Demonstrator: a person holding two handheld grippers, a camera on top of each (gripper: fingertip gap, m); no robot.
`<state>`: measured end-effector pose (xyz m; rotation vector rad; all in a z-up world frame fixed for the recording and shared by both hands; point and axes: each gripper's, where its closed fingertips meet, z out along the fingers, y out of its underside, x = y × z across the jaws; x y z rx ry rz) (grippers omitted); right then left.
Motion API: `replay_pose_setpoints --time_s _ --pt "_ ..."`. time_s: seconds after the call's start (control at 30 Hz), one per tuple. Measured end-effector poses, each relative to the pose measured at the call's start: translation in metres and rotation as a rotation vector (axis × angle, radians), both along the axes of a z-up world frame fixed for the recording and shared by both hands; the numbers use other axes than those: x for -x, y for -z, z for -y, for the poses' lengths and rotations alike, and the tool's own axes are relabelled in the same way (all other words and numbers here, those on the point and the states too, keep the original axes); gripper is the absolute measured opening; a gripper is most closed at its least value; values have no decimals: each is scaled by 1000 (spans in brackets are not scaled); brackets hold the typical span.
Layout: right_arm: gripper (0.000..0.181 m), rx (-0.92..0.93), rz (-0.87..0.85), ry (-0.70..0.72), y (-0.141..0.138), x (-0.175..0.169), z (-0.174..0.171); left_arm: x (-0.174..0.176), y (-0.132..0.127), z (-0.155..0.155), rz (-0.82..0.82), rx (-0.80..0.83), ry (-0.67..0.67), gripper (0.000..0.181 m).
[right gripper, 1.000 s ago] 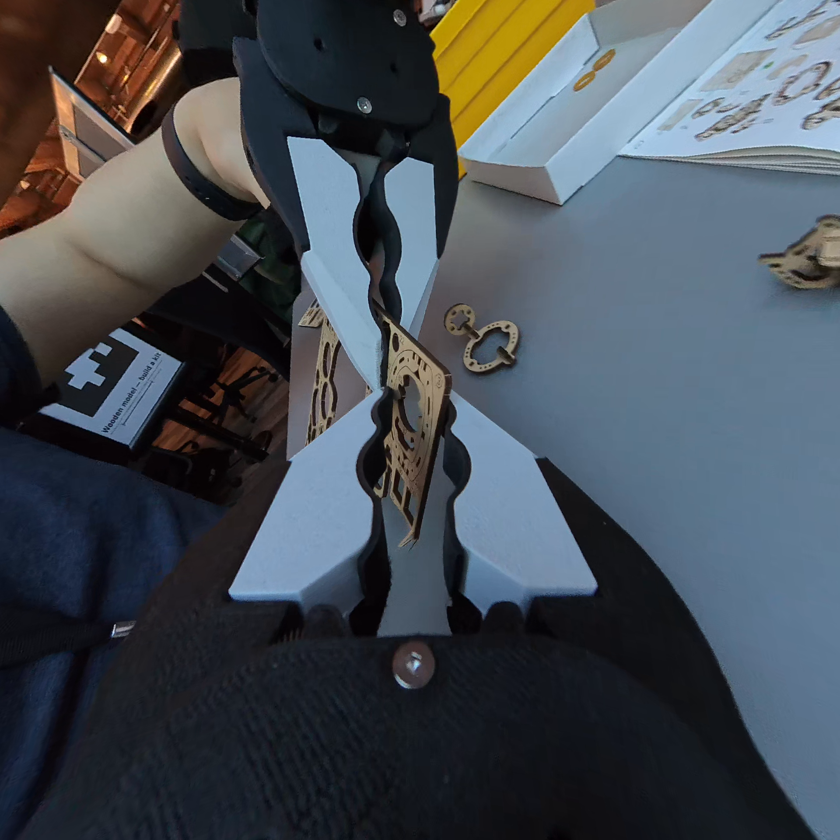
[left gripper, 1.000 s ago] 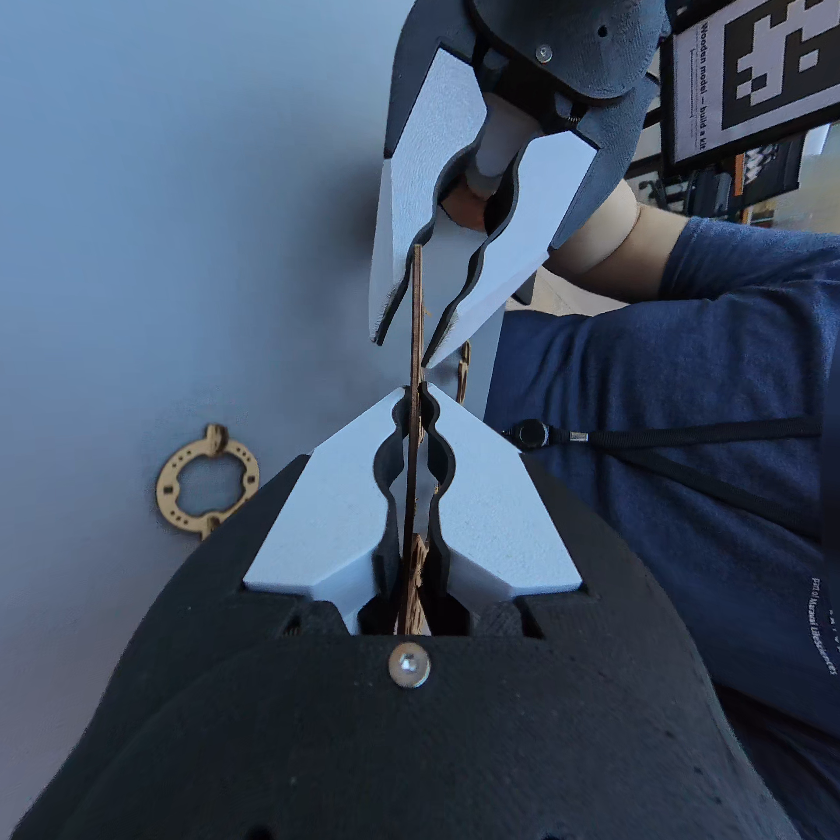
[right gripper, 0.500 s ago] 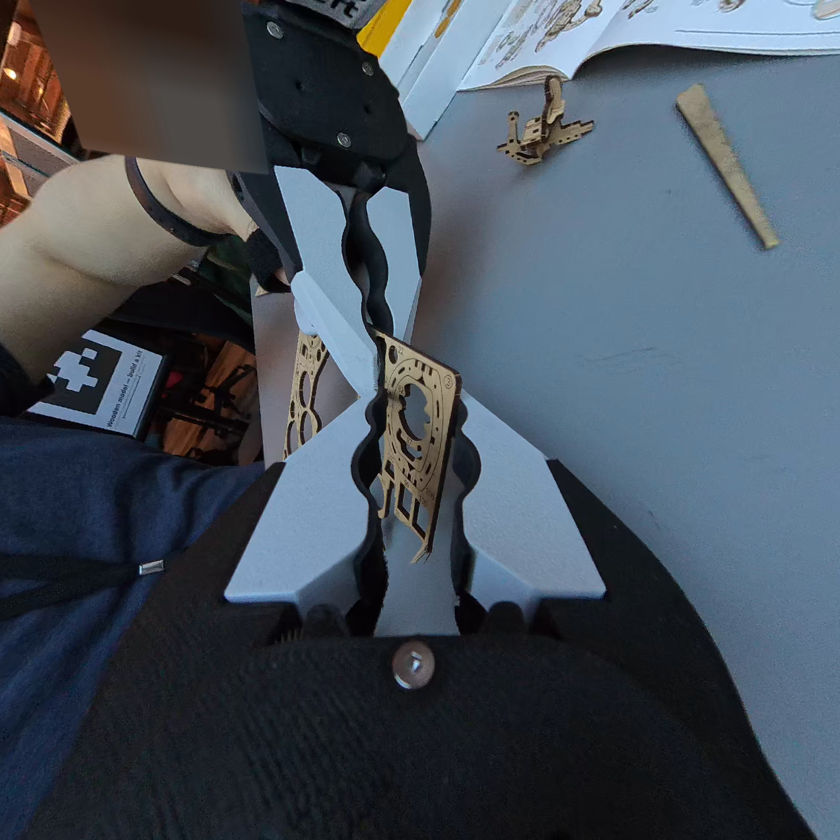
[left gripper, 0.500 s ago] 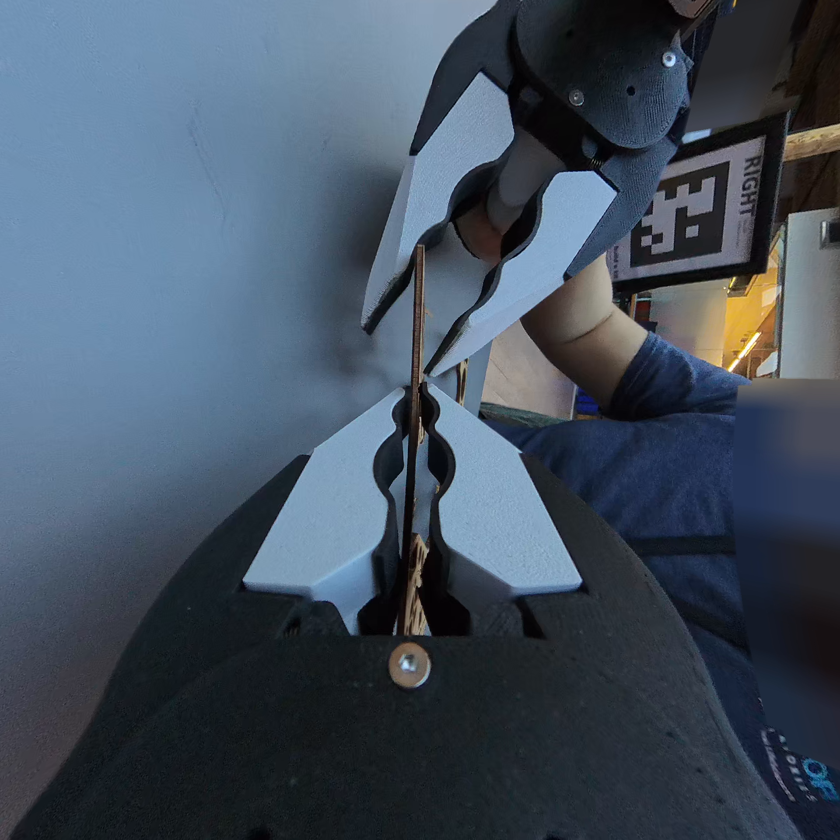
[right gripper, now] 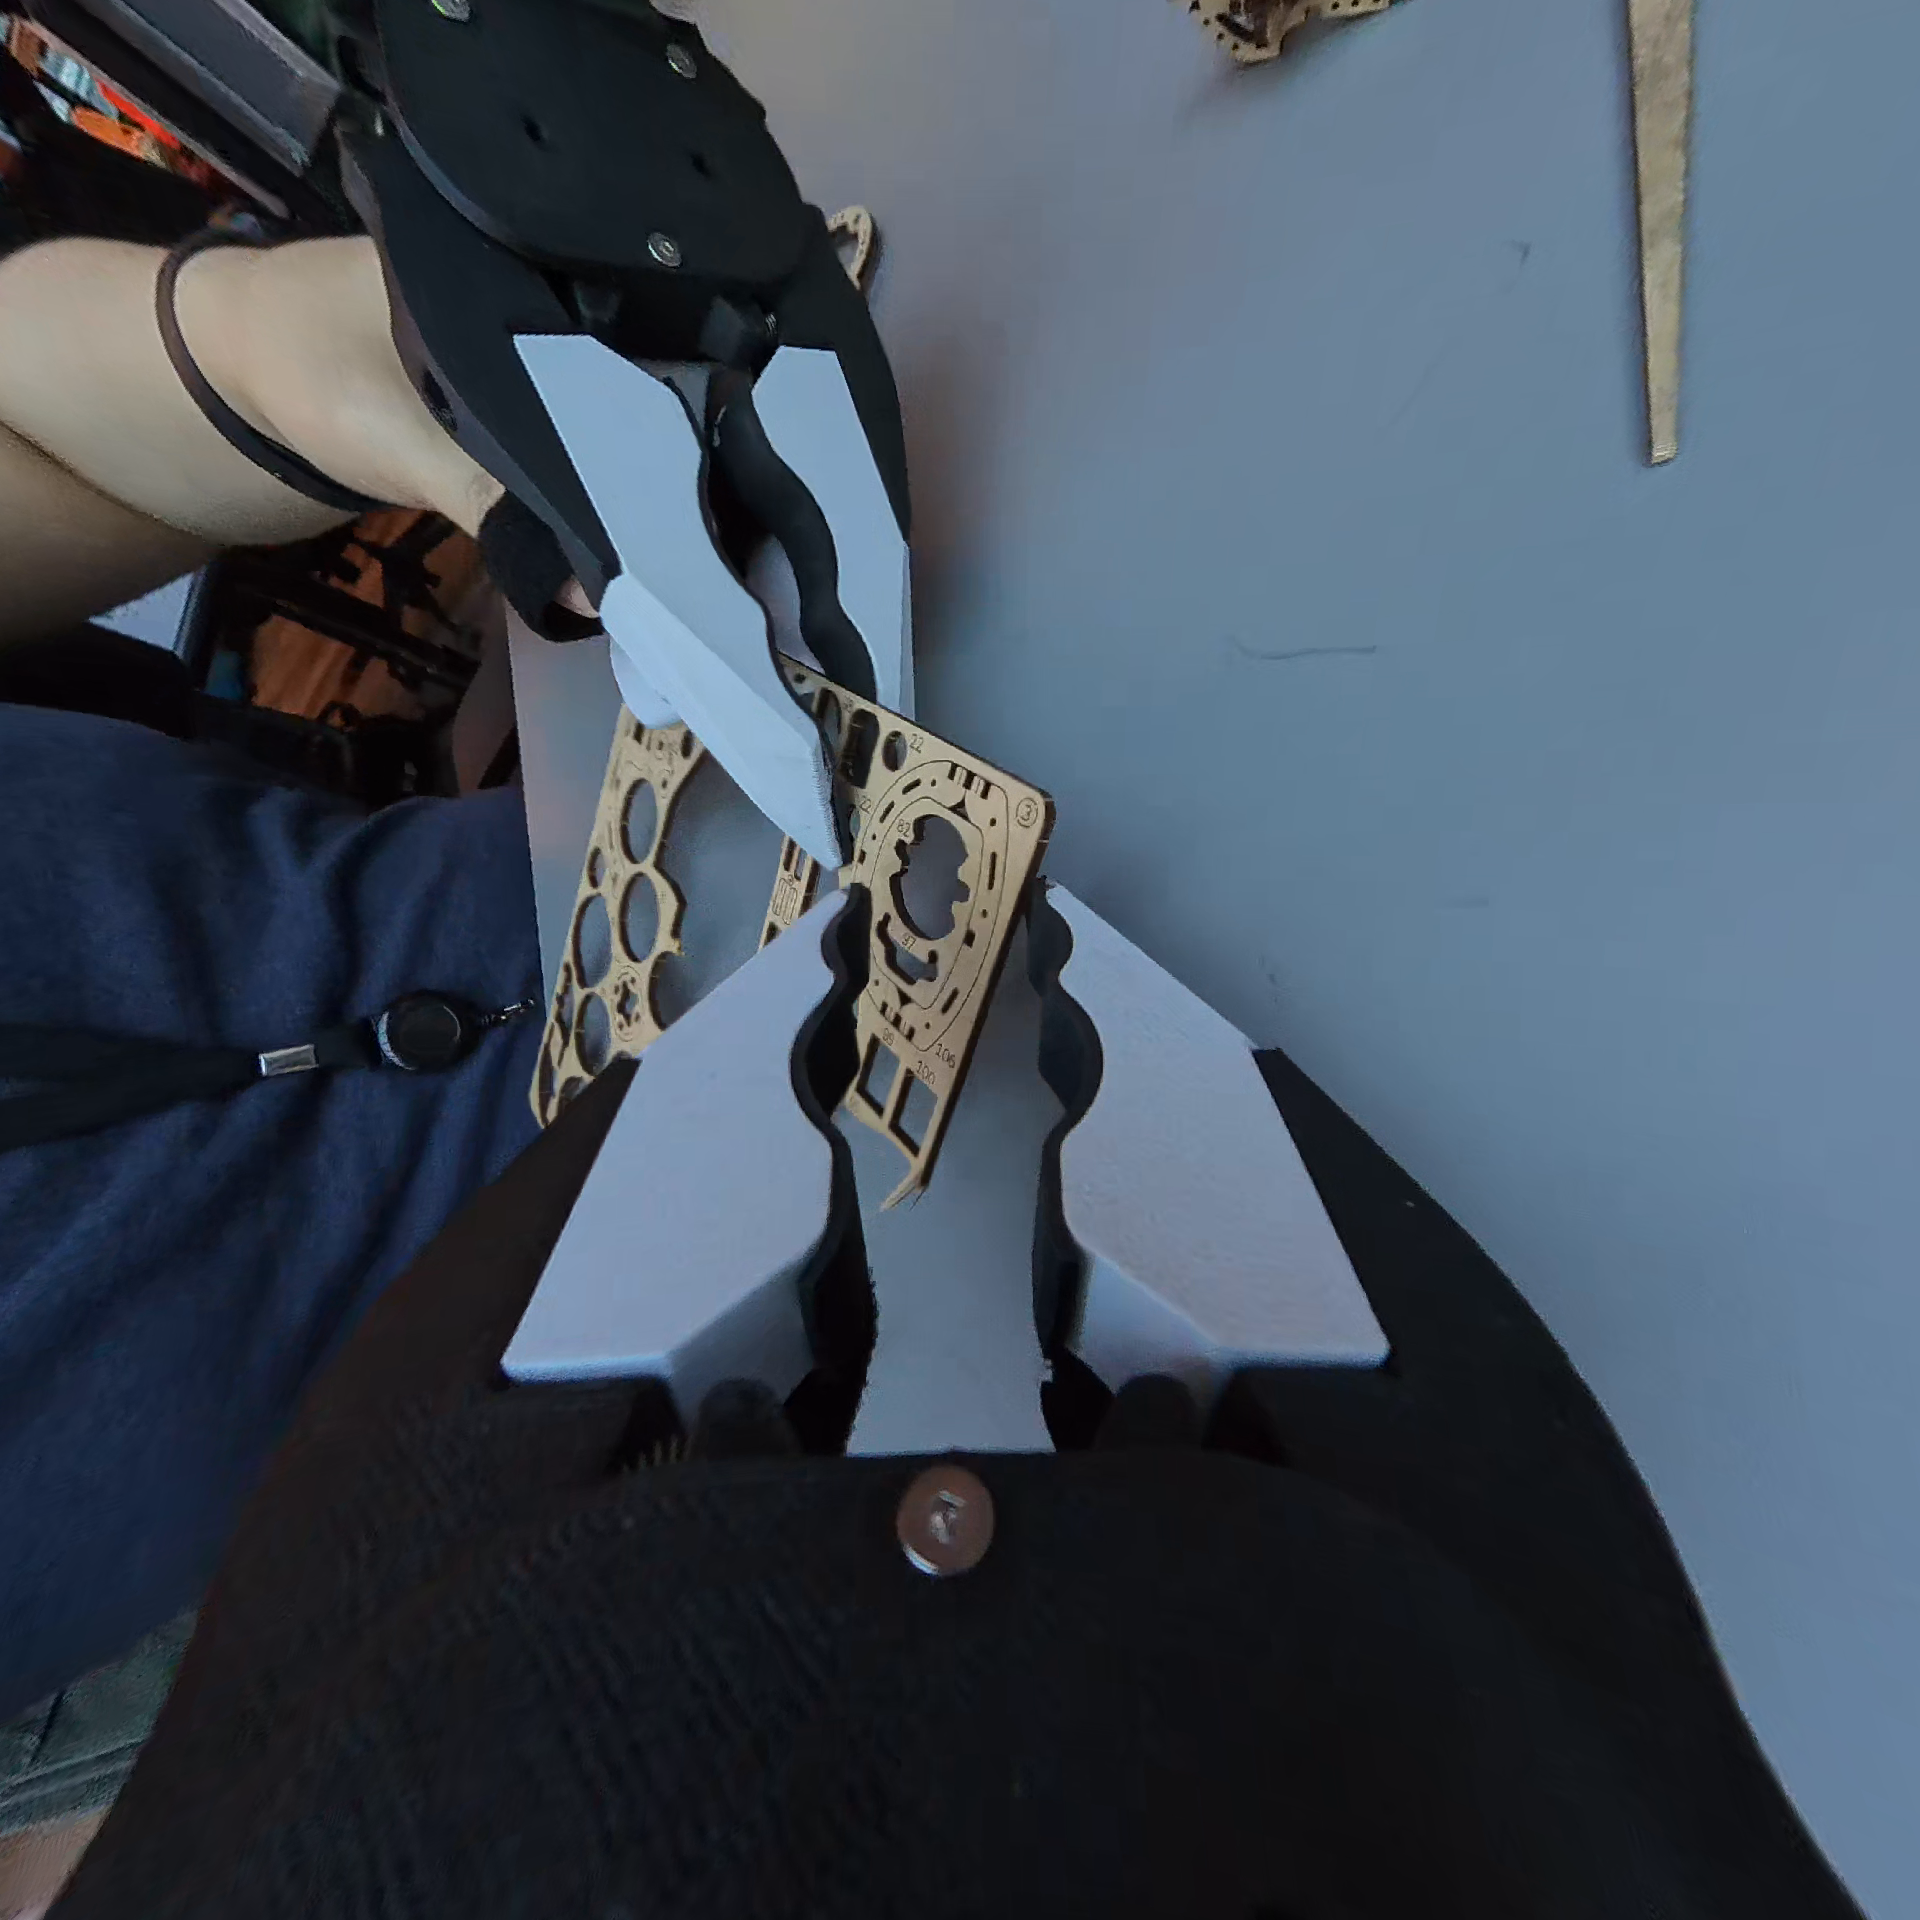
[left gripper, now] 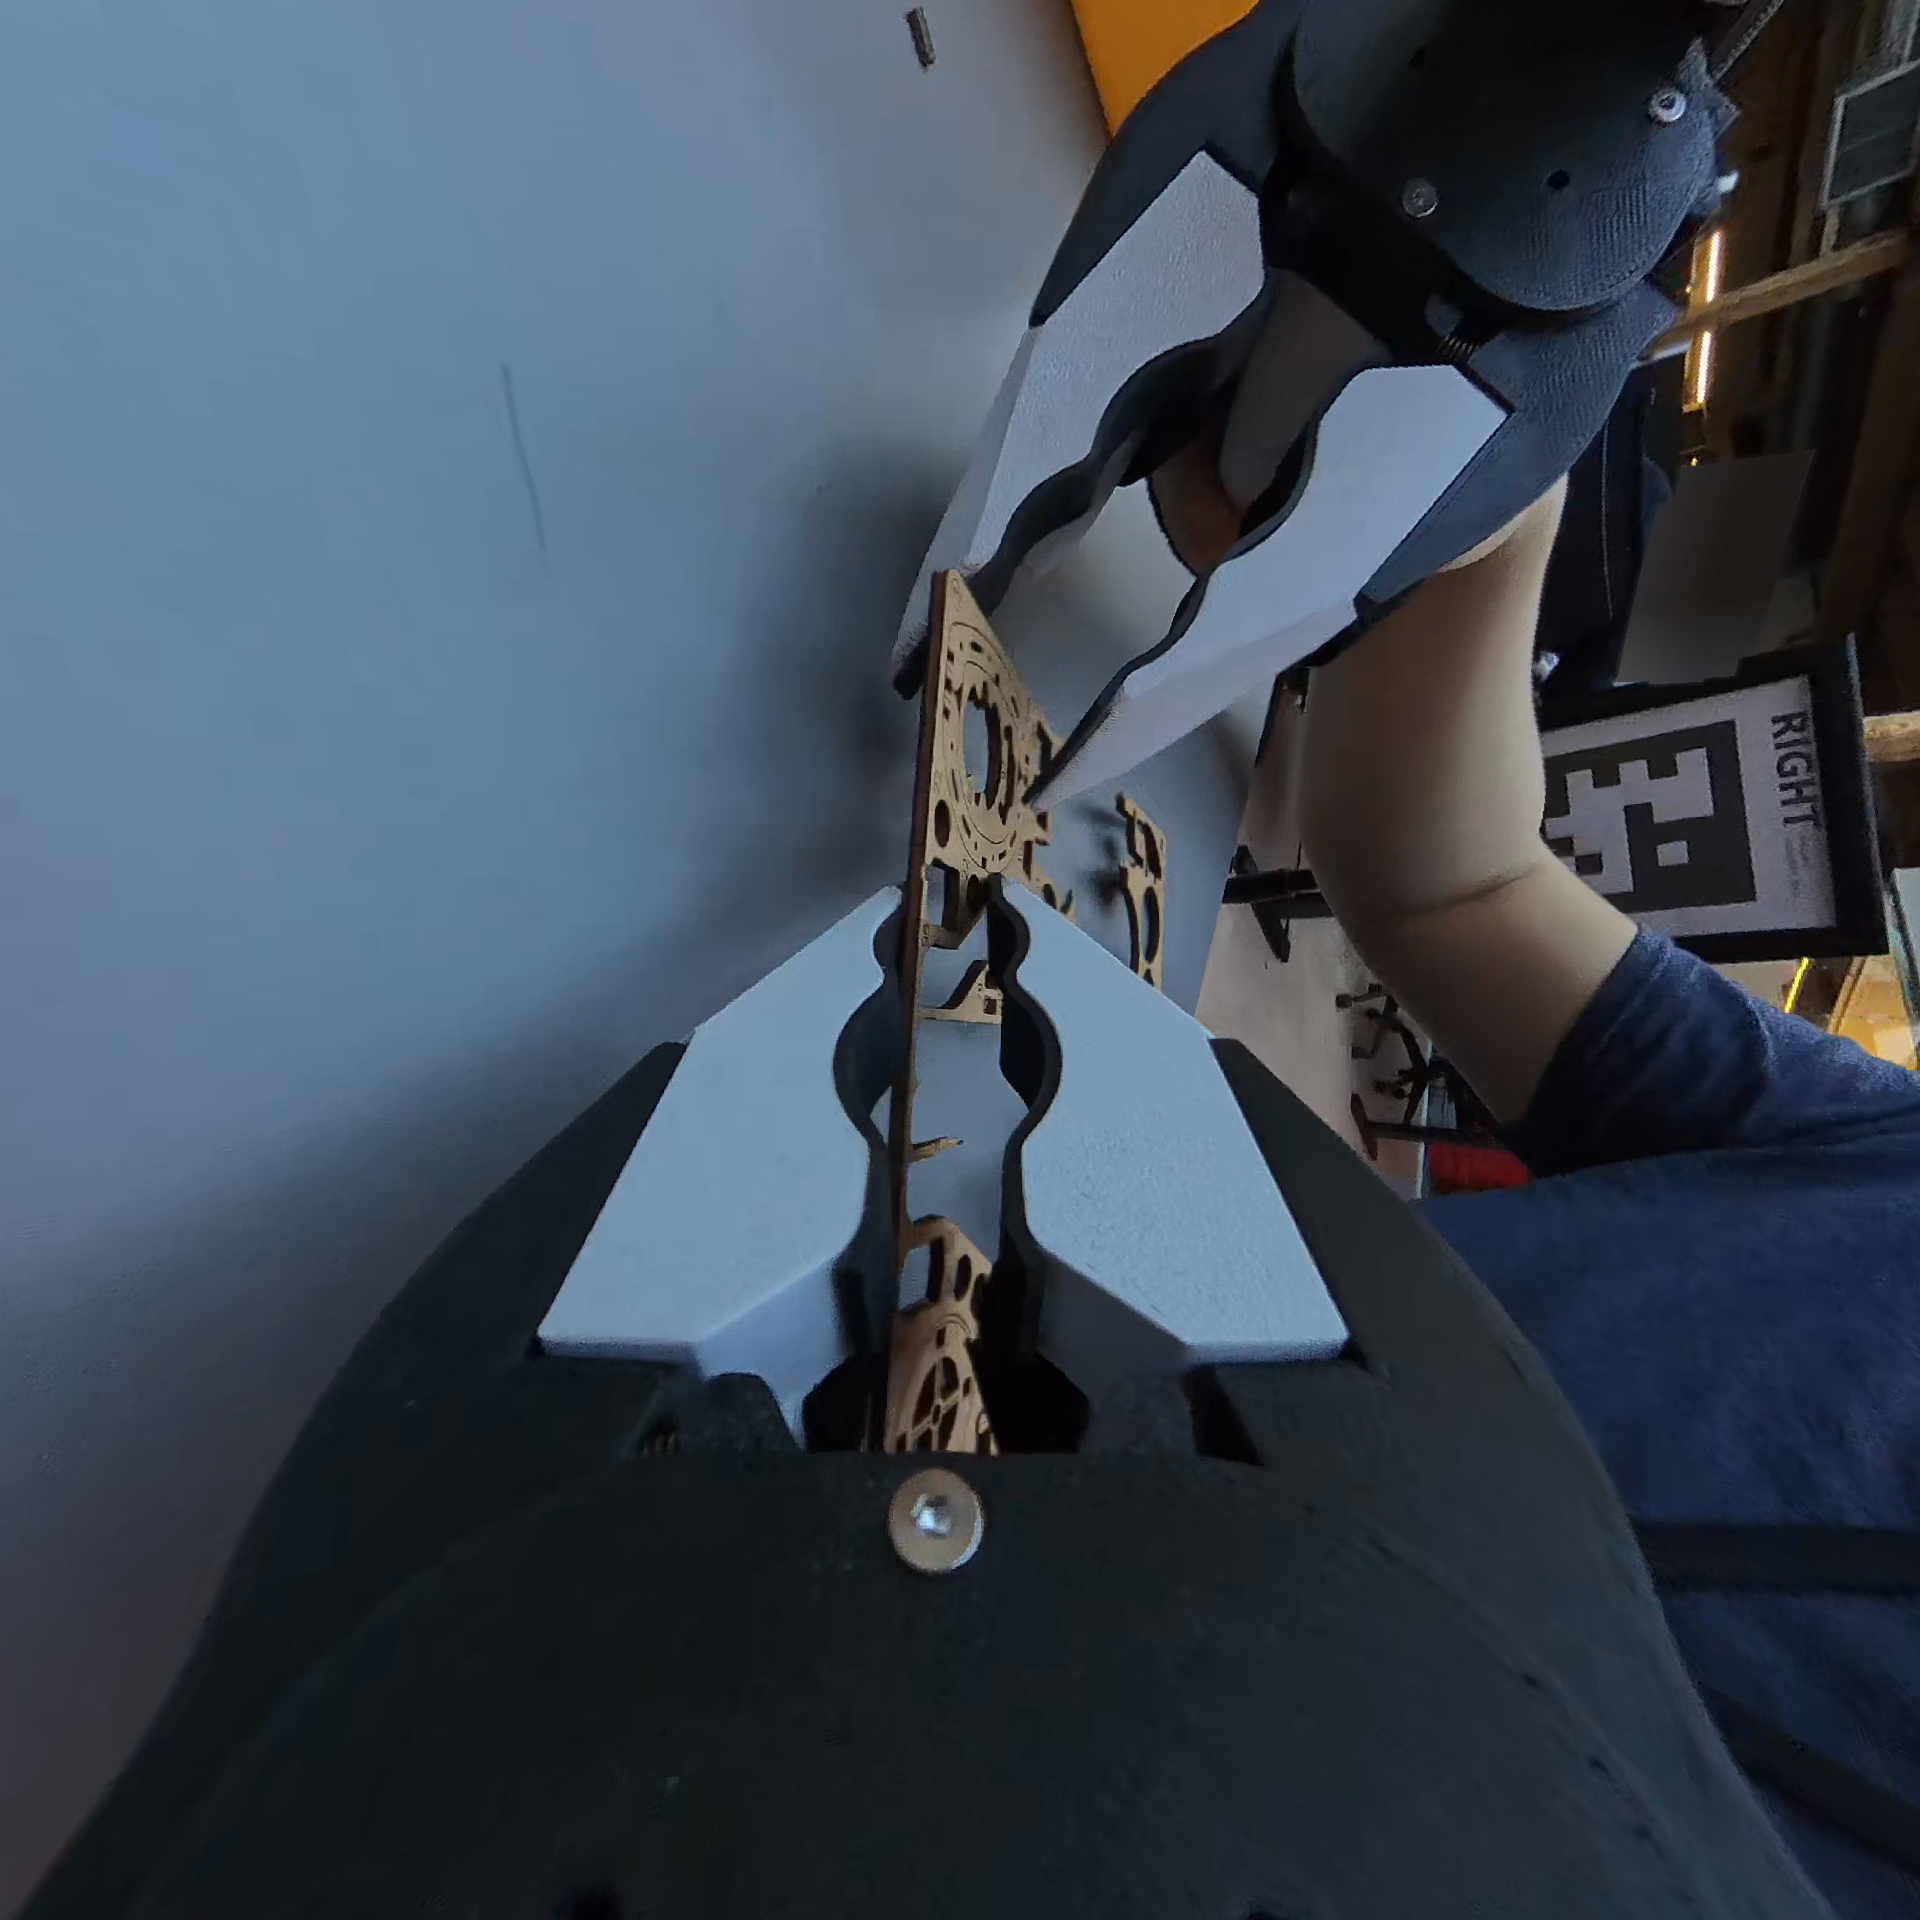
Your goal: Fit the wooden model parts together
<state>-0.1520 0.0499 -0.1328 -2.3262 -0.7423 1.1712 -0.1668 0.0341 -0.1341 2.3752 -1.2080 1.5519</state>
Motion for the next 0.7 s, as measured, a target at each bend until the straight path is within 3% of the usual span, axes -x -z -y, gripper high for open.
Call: replay_pose_setpoints --time_s 0.17,0.4,0.53,0.63,0.7 --pt "44 21 39 13 8 3 -4 0 1 0 37 39 -53 8" --pt "41 -14 96 18 13 8 -6 3 10 4 5 129 -25 9" --pt "34 -41 140 31 15 6 -7 3 13 4 2 25 -12 12" --pt "45 -37 139 40 13 8 -3 2 11 3 -3 -51 -1 13" --pt "43 -70 165 52 14 7 -4 2 10 3 1 -92 8 14"
